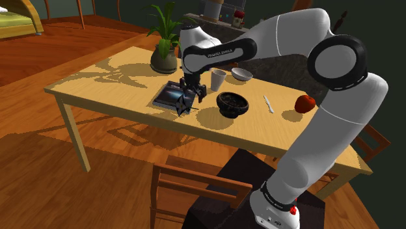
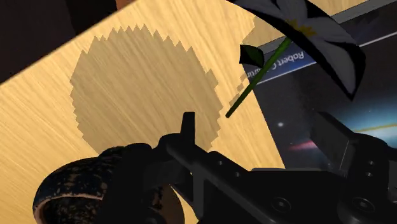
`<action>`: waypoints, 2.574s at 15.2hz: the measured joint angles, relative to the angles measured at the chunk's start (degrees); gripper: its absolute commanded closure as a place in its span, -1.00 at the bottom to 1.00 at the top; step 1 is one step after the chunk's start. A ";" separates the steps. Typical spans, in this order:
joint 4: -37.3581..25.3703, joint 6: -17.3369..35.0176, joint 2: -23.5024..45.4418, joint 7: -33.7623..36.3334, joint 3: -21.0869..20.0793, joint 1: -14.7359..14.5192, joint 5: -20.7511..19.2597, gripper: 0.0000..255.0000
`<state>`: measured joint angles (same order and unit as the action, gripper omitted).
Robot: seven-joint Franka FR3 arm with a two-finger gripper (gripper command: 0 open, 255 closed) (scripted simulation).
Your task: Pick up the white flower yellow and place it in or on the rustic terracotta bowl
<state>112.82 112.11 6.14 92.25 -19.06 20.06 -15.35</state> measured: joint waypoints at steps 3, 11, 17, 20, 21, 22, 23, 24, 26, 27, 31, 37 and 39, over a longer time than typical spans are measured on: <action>-1.73 -0.85 2.25 12.51 0.25 -0.11 7.26 -1.00; 1.25 4.02 4.49 15.54 0.60 -0.05 7.76 -1.00; 1.37 4.25 4.60 15.53 0.64 -0.03 7.71 1.00; 1.15 4.62 4.43 15.54 0.65 -0.01 7.67 1.00; 1.18 4.55 4.38 15.56 0.64 -0.02 7.69 1.00; 1.16 4.47 4.40 15.60 0.63 -0.04 7.68 1.00; 1.16 4.46 4.40 15.64 0.63 -0.05 7.67 1.00; 1.17 4.49 4.40 15.67 0.64 -0.05 7.65 1.00; 1.21 4.53 4.37 15.67 0.63 -0.05 7.65 1.00; 1.17 4.49 4.39 15.57 0.63 -0.03 7.68 1.00; 0.51 2.36 3.42 15.15 0.53 0.04 8.22 1.00; -2.13 -1.95 1.65 14.41 0.39 0.15 9.02 1.00; -2.75 -3.19 0.98 14.21 0.34 0.17 9.30 1.00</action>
<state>110.07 108.92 7.12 106.45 -18.72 20.24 -6.05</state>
